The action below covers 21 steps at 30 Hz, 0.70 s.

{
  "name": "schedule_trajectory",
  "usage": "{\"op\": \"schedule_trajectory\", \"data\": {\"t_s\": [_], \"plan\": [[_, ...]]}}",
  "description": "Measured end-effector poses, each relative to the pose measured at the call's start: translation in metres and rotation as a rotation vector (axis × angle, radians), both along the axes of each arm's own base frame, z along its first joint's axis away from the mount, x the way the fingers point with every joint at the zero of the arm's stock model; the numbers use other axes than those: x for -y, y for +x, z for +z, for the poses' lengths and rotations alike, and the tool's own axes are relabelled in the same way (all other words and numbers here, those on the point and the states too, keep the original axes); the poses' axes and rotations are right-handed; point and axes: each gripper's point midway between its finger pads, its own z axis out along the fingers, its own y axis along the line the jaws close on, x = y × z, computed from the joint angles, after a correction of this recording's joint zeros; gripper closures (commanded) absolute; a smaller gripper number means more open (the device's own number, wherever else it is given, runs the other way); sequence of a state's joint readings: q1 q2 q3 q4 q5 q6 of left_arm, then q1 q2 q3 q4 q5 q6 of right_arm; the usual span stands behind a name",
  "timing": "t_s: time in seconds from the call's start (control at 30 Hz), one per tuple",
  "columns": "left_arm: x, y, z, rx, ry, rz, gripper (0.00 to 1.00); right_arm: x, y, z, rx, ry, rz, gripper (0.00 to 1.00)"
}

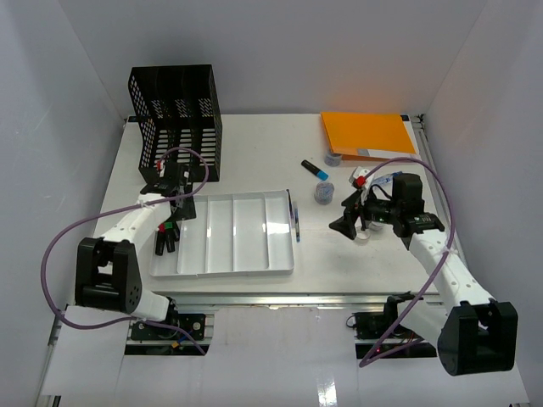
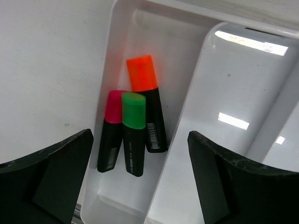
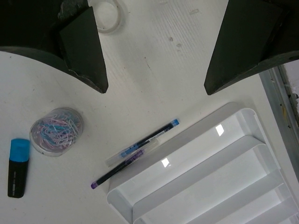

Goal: Organize the desk

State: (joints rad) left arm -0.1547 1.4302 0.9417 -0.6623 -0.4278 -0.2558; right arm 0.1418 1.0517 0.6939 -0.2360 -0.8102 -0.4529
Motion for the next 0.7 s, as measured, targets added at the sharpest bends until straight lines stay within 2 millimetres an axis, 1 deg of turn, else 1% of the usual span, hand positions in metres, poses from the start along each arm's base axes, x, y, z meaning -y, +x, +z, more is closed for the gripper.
{"op": "schedule_trajectory", "data": {"t_s": [0.1, 0.13, 0.2, 0.23, 0.33, 0.37, 0.43, 0.5, 0.57, 0.63, 0.7], "plan": [[0.013, 0.002, 0.011, 0.042, -0.072, -0.034, 0.02, 0.001, 0.012, -0.006, -0.031, -0.027, -0.020, 0.00], [0.017, 0.002, 0.015, 0.057, -0.096, -0.046, 0.02, 0.001, 0.017, -0.007, -0.038, -0.035, -0.027, 0.03], [0.031, 0.002, 0.021, 0.092, -0.176, -0.086, 0.02, 0.000, 0.030, -0.004, -0.063, -0.059, -0.041, 0.08], [0.040, 0.002, 0.025, 0.114, -0.224, -0.112, 0.02, -0.002, 0.042, -0.001, -0.071, -0.074, -0.049, 0.08], [0.076, -0.003, 0.044, 0.214, -0.409, -0.234, 0.02, -0.013, 0.095, 0.006, -0.058, -0.127, -0.076, 0.06], [0.090, -0.005, 0.052, 0.255, -0.474, -0.286, 0.02, -0.018, 0.110, 0.005, -0.054, -0.148, -0.085, 0.05], [0.116, -0.009, 0.067, 0.340, -0.599, -0.403, 0.02, -0.028, 0.130, -0.002, -0.072, -0.201, -0.093, 0.05], [0.137, -0.020, 0.070, 0.377, -0.699, -0.503, 0.02, -0.042, 0.155, -0.006, -0.070, -0.243, -0.096, 0.04], [0.150, -0.030, 0.068, 0.364, -0.766, -0.565, 0.02, -0.056, 0.178, -0.013, -0.085, -0.283, -0.090, 0.04], [0.158, -0.034, 0.071, 0.364, -0.807, -0.609, 0.02, -0.068, 0.203, -0.021, -0.081, -0.315, -0.096, 0.04], [0.164, -0.035, 0.078, 0.386, -0.835, -0.650, 0.02, -0.073, 0.224, -0.034, -0.087, -0.351, -0.110, 0.04]]}}
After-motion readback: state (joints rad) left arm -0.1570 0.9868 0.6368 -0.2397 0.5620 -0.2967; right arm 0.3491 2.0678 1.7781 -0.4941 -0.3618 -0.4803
